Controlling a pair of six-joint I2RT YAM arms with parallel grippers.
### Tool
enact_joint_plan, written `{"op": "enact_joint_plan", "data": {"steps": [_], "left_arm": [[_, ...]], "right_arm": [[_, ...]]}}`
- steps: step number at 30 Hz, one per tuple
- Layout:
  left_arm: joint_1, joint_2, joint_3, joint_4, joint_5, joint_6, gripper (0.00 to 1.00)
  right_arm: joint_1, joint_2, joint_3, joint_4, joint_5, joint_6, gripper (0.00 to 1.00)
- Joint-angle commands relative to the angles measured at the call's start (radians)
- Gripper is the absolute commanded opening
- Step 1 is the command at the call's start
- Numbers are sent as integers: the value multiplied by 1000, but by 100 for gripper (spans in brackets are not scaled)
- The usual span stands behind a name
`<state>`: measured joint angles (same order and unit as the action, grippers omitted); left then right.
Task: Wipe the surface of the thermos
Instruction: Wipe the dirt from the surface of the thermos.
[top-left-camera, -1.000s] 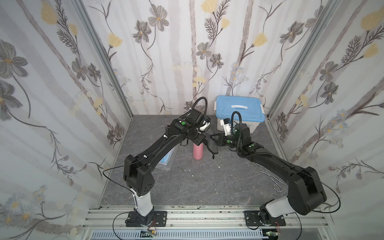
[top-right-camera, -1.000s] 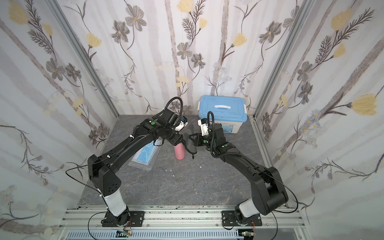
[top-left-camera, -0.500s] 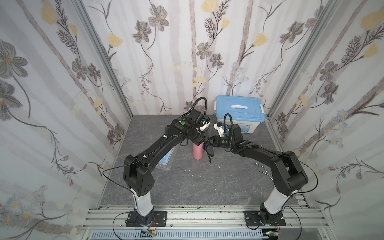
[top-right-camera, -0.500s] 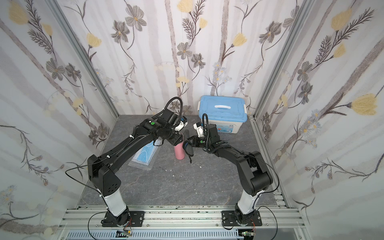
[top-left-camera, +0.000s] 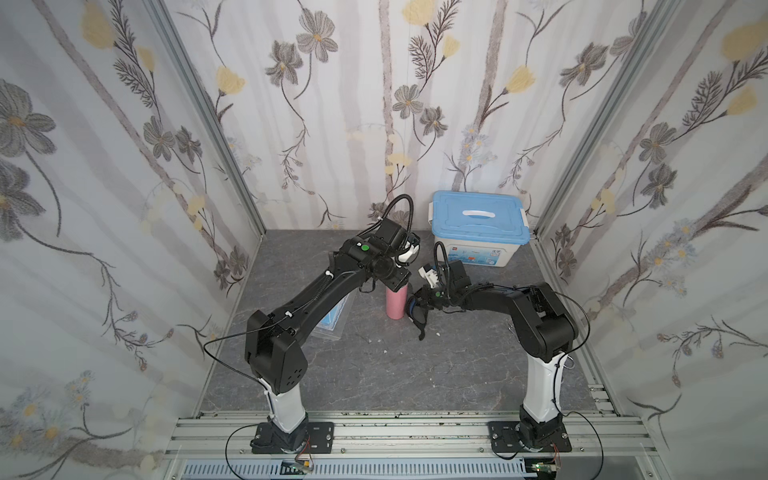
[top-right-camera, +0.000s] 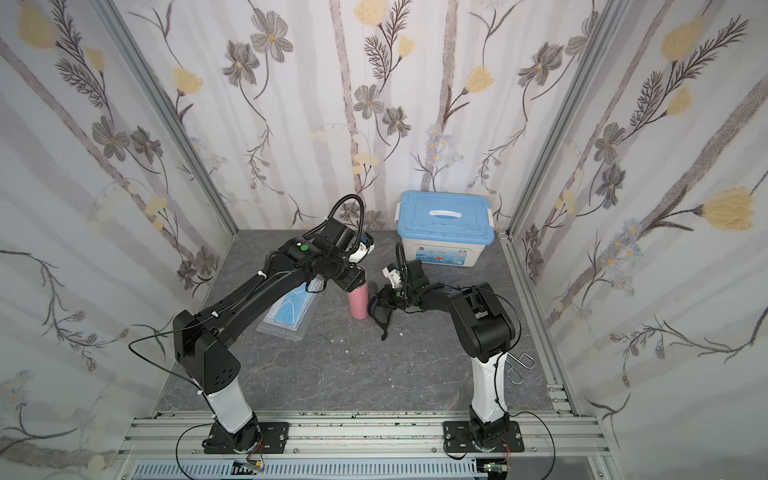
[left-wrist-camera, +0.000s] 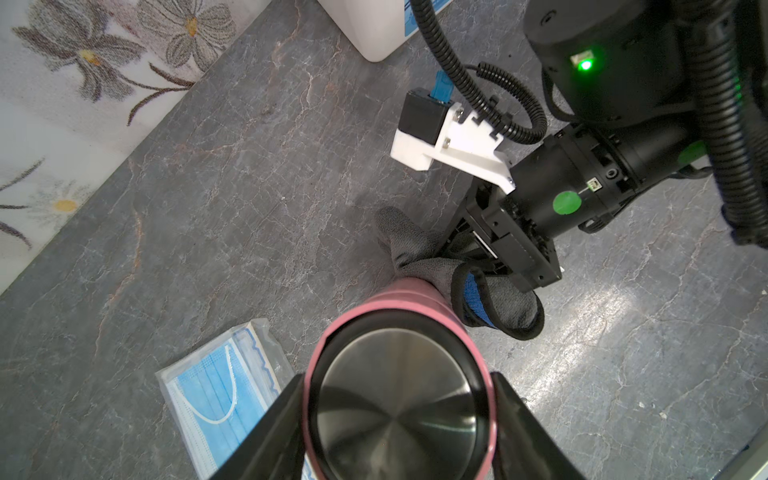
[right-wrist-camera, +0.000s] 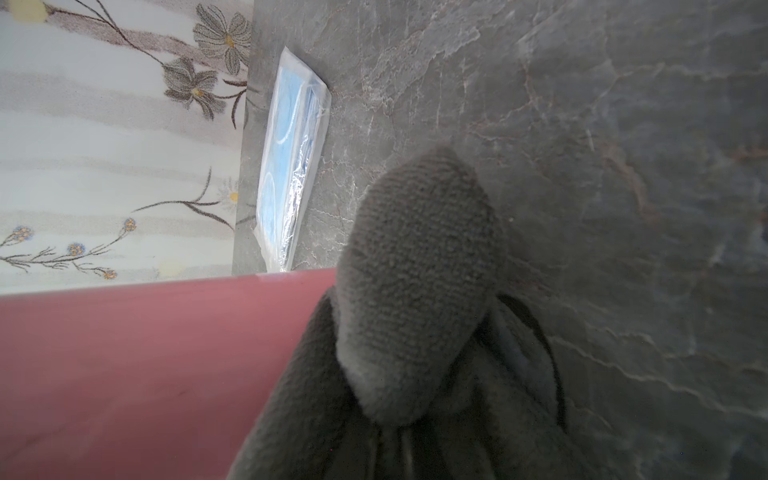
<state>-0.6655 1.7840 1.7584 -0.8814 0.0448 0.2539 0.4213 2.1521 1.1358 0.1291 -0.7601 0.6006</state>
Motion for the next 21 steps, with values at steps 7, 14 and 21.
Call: {"op": "enact_joint_plan", "data": {"steps": [7,14,21], "left_arm": [[1,-27,-85,-15,-51,-105,30],[-7,-75,-132,57,-109,-285,30],[-14,-50,-113,27,-233,-419,29]], "right_arm": [[21,-241,6,46,-100,43,0],[23,-261,11,7,-65,42,0],[31,-114,-3,32,-84,38,0]]}}
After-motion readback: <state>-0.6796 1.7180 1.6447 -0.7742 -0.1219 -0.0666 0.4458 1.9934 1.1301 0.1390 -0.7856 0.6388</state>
